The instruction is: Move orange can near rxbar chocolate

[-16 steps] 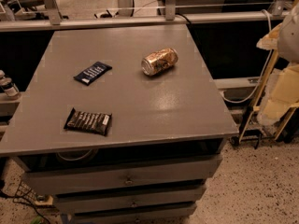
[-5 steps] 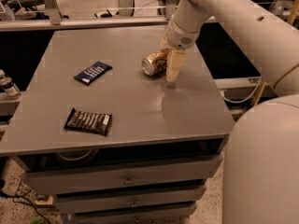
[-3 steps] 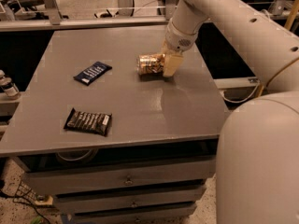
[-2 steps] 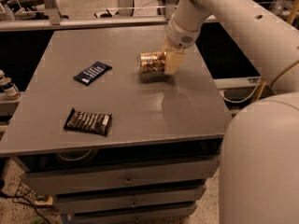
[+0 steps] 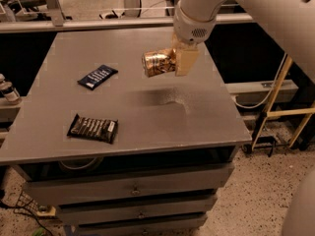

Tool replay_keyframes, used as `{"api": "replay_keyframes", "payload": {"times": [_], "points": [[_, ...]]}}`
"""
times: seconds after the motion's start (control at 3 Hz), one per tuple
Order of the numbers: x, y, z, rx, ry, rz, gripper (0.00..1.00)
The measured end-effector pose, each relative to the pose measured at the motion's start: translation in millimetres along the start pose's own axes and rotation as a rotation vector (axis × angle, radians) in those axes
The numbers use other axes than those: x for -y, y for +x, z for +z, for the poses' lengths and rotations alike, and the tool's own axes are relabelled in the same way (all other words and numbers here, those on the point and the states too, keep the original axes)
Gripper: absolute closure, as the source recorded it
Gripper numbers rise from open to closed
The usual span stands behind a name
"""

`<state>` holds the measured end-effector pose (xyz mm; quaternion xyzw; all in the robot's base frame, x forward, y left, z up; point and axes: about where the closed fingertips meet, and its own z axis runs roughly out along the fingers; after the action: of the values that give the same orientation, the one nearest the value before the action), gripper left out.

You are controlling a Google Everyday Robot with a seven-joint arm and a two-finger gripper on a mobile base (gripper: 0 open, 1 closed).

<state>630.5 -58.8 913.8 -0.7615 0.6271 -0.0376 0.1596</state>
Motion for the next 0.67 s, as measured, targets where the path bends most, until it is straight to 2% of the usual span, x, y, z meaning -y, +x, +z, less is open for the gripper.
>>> {"api": "replay_keyframes", "payload": {"times": [0.33, 0.67], "points": [[1, 0, 1, 0.001, 0.0, -0.001, 1.0], [-11, -44, -1, 0.01, 0.034, -0.038, 1.0]]}}
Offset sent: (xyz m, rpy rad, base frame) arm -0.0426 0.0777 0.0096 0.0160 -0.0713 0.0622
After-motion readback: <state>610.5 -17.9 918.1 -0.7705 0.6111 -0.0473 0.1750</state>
